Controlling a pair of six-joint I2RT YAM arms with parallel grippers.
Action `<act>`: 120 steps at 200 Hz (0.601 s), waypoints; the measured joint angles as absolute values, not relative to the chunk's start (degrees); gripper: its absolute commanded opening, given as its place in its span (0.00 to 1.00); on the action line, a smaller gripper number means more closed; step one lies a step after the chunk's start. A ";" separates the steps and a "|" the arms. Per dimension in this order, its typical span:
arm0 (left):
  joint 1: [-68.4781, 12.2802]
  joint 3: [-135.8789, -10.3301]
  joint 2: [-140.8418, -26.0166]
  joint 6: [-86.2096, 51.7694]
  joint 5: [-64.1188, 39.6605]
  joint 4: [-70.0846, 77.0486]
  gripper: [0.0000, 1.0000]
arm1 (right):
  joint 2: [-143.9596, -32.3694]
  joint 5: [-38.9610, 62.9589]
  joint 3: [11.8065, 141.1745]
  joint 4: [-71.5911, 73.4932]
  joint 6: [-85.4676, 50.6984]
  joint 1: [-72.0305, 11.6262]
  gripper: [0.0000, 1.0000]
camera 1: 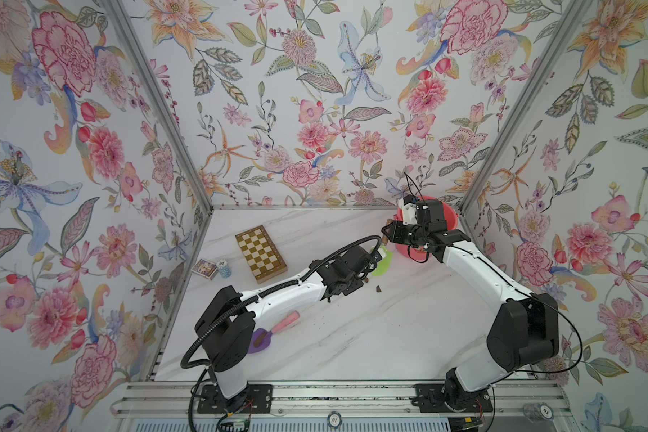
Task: Brush the soil off the hand trowel and place it into the bucket
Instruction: Brush off the soil from the hand trowel.
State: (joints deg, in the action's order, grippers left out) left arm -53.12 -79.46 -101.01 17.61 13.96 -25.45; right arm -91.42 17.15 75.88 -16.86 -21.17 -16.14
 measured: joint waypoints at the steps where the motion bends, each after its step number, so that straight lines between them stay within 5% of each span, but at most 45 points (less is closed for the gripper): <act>1: -53.12 -79.57 -101.10 17.58 13.98 -25.47 0.00 | -91.42 17.17 75.90 -16.86 -21.17 -16.16 0.15; 120: -55.16 -76.03 -104.36 13.69 12.97 -28.49 0.00 | -91.57 12.45 78.46 -16.88 -19.88 -18.39 0.14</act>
State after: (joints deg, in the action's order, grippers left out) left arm -55.16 -76.03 -104.36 13.69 12.97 -28.49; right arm -91.57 12.45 78.46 -16.88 -19.88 -18.39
